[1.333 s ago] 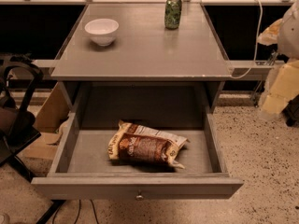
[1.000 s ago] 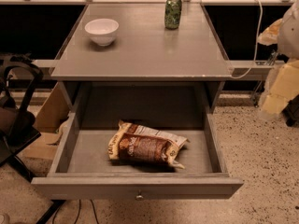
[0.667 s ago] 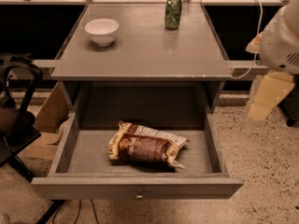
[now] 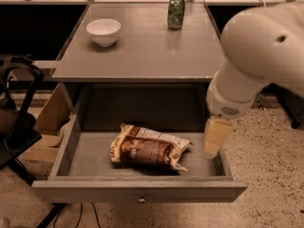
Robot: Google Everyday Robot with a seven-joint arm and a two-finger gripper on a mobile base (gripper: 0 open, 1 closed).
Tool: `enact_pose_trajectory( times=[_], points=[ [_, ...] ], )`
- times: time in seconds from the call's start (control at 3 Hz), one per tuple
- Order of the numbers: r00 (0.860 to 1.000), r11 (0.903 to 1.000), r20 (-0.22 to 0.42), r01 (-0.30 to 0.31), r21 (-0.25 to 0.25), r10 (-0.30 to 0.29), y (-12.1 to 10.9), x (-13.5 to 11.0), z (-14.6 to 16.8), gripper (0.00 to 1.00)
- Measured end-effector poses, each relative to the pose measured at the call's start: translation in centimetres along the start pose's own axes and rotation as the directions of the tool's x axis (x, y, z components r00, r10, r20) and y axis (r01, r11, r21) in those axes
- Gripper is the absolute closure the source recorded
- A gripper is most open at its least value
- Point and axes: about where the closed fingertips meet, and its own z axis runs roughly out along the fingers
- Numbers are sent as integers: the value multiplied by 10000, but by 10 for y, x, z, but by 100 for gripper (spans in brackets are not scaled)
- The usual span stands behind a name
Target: Pick brown chip bag from top drawer and place on counter
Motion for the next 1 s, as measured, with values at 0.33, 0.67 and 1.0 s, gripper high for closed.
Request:
enact_pose_trajectory(
  times=[0.33,0.67,1.0],
  points=[
    [10000,9974,-92,30,-724,-37,13,-23,69,0],
    [9993,9883,-232,-321,-1491,290,15,-48,118,0],
    [9966,9761,-278,-811,-2014,771,19,-77,151,0]
  ],
)
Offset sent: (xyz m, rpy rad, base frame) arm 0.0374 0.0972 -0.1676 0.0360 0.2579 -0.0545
